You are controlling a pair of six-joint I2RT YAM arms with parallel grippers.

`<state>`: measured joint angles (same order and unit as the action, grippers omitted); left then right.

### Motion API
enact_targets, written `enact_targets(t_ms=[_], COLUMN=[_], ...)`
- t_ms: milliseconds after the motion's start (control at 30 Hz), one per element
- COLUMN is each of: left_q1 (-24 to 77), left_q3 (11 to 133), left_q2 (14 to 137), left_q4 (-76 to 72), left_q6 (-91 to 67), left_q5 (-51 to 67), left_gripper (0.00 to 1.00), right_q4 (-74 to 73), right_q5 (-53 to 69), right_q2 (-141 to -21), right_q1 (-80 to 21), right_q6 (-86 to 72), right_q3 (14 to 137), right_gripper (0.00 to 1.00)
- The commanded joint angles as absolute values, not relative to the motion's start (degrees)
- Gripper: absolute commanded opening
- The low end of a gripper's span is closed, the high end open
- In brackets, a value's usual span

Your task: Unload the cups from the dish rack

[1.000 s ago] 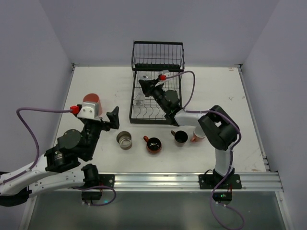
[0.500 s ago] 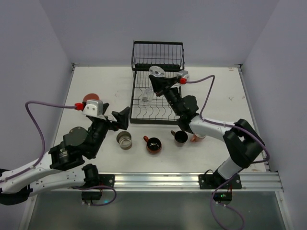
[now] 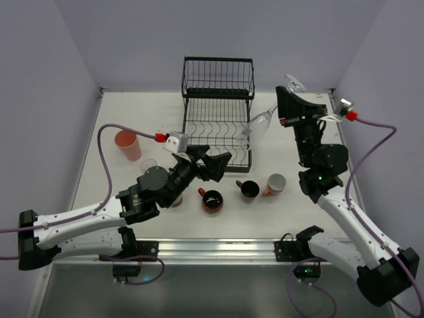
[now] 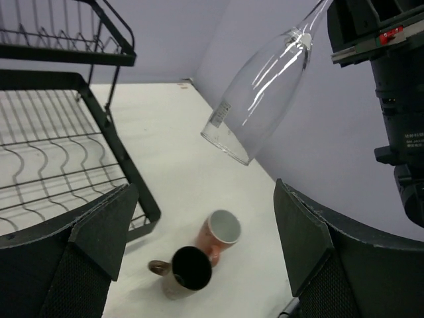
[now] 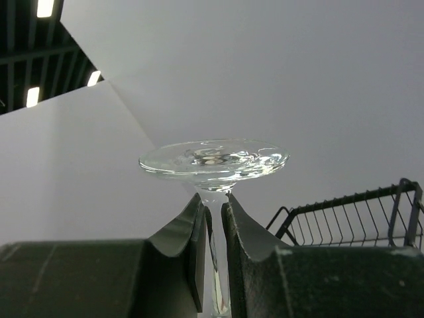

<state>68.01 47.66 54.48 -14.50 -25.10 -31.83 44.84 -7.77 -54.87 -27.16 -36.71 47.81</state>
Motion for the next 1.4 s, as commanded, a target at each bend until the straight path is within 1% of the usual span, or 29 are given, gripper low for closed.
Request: enact_targets(t_ms=[0, 67, 100, 133, 167, 200, 333, 500, 667, 900, 1000, 1133, 1367], left_q1=[65.7, 62.8, 60.3, 59.4, 58.6, 58.4, 58.1, 58.1, 58.1, 58.1, 58.3, 58.3, 59.1], left_q3=[49.8, 49.4, 48.2, 47.6, 47.1, 47.0, 49.0, 48.3, 46.4, 46.5, 46.3, 46.1, 45.7], left_q2=[56.2, 58.0, 58.6, 59.2, 60.9, 61.9, 66.2, 67.1, 66.3, 70.3, 70.8, 70.4, 70.3], left_q4=[-25.6, -27.4, -30.6, -32.6, -34.3, -37.1, -38.3, -36.0, -36.1, -37.1, -37.2, -35.1, -36.9], left_q6=[-33.6, -38.5, -42.2, -43.9, -45.2, -46.2, -49.8, -54.9, -56.7, -61.3, -61.9, -61.5, -61.8], left_q5=[-24.1, -19.5, -17.1, -12.9, -11.1, -9.5, -4.1, -4.6, -5.3, -0.3, 1.7, 0.4, 2.2], left_gripper=[0.9, 0.87, 0.87, 0.86, 0.85, 0.85, 0.85, 0.84, 0.83, 0.82, 0.82, 0.82, 0.81], right_q4=[38.0, 36.7, 36.2, 35.9, 35.9, 35.8, 35.8, 35.8, 35.8, 35.9, 35.9, 35.9, 36.5], right_q5=[-3.1, -0.7, -0.4, -0.2, 1.7, 2.9, 3.6, 2.1, 1.3, 0.6, 0.2, 0.1, -1.3], right_q2=[-51.8, -49.7, -49.0, -48.7, -48.0, -47.8, -46.3, -44.5, -44.2, -44.8, -44.7, -44.8, -45.0], right_q1=[-23.2, -20.5, -19.6, -18.8, -17.2, -16.7, -15.0, -13.5, -13.0, -13.0, -12.9, -12.9, -12.9], right_q6=[-48.9, -52.8, -54.0, -55.2, -57.8, -58.6, -60.3, -60.9, -61.2, -61.7, -61.3, -61.3, -61.2], right_q3=[45.4, 44.6, 44.4, 44.2, 43.7, 43.4, 42.5, 42.0, 42.5, 43.0, 43.2, 43.6, 42.8], right_gripper=[0.0, 0.0, 0.0, 0.0, 0.0, 0.0, 0.0, 0.0, 0.0, 0.0, 0.0, 0.0, 0.0])
